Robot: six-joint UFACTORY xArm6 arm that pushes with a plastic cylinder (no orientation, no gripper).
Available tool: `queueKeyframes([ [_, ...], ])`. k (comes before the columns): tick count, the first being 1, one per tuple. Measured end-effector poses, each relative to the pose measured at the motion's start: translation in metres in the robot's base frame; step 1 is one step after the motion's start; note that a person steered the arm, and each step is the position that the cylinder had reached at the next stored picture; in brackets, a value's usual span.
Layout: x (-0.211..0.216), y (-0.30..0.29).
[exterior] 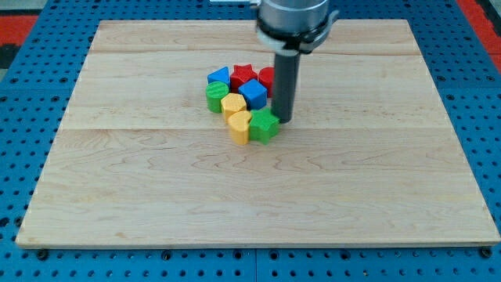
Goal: Place the green circle to the left of the cube
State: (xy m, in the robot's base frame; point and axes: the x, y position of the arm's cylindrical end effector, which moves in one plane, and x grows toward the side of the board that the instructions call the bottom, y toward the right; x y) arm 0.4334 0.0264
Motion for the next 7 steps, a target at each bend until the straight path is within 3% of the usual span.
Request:
queueKeyframes([
  [1,-0.002,-0.045],
  [2,0.002,-0.016],
  [4,-0.037,0.000],
  [7,-0.055,-0.164],
])
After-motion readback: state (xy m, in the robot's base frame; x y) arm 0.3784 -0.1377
